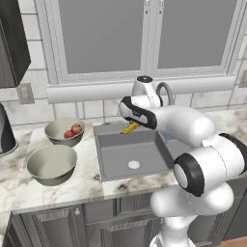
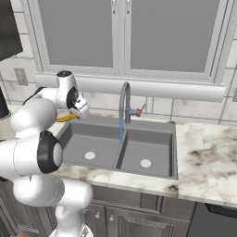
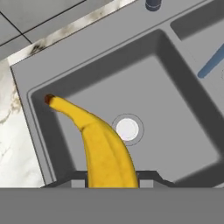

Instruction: Pick the peachs from the sink and place them in one bowl. Place the banana in the other bowl. Then turn off the sink faucet.

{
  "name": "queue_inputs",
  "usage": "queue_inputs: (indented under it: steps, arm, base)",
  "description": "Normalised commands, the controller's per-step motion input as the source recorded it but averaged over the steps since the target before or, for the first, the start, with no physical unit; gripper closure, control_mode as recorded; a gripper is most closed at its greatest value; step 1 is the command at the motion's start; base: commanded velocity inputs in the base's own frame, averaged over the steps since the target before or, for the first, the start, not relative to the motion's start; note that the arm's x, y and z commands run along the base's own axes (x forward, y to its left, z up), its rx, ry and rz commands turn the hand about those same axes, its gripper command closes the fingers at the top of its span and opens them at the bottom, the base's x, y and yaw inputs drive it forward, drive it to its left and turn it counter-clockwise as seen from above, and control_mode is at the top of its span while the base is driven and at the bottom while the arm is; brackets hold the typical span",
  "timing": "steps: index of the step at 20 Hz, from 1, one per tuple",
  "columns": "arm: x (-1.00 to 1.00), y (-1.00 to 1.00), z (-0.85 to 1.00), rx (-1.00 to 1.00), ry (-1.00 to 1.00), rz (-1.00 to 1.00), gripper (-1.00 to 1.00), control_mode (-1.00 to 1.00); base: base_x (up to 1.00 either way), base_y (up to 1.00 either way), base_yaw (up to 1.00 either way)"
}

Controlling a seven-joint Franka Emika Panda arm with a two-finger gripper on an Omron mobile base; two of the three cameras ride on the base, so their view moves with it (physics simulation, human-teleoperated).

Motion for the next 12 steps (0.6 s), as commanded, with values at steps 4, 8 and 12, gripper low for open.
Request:
queue_inputs:
  steps: [4, 8, 12]
  arm:
    - [-0.19, 0.42, 0.08, 0.0, 0.0, 0.0, 1.0, -1.0]
    - [-0.16, 0.49, 0.09, 0.0, 0.0, 0.0, 1.0, -1.0]
    - [-0.17, 0.57, 0.07, 0.0, 0.0, 0.0, 1.0, -1.0]
  base:
    - [0.0, 0.0, 0.0]
    - [0.0, 0.0, 0.0]
    - [0.0, 0.0, 0.0]
